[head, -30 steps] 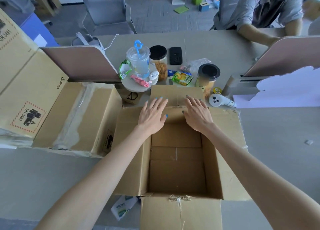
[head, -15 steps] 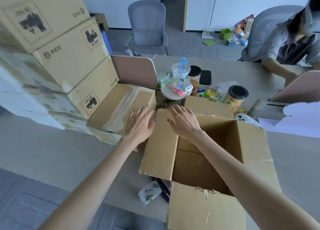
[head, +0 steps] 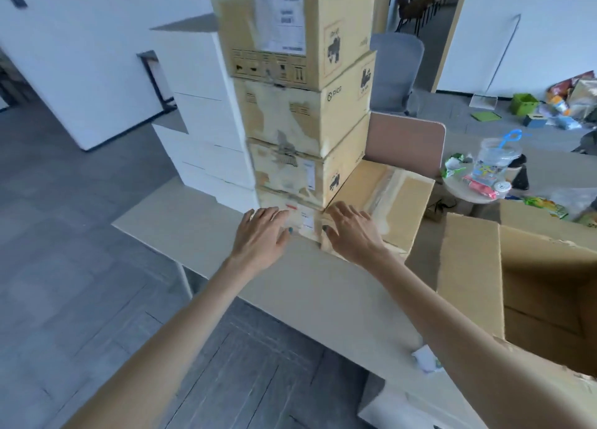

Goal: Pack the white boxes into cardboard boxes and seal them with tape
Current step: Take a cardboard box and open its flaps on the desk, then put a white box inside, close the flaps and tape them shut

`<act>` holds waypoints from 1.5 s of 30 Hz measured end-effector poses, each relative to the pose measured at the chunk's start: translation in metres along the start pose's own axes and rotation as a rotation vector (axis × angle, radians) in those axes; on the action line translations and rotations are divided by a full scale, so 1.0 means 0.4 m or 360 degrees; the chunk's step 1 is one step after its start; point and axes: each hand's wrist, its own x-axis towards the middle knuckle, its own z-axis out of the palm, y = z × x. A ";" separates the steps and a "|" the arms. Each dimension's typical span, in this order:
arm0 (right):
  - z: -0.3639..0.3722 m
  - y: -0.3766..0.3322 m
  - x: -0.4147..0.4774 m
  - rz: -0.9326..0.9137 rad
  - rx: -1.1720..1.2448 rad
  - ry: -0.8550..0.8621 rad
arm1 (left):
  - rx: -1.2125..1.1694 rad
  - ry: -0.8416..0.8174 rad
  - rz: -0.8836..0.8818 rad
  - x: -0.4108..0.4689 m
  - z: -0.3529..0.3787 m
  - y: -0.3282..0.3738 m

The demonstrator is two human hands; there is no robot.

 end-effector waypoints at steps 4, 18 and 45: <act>0.033 -0.160 0.092 -0.0061 0.0002 0.0007 | 0.0000 0.0048 -0.0119 -0.042 -0.041 -0.185; 0.126 -0.570 0.683 -0.0208 0.0070 0.0092 | 0.0031 0.0067 -0.0298 0.182 -0.115 -0.833; 0.379 -0.957 1.287 0.0955 0.0003 0.0433 | -0.0142 -0.0140 0.0517 0.794 0.063 -1.623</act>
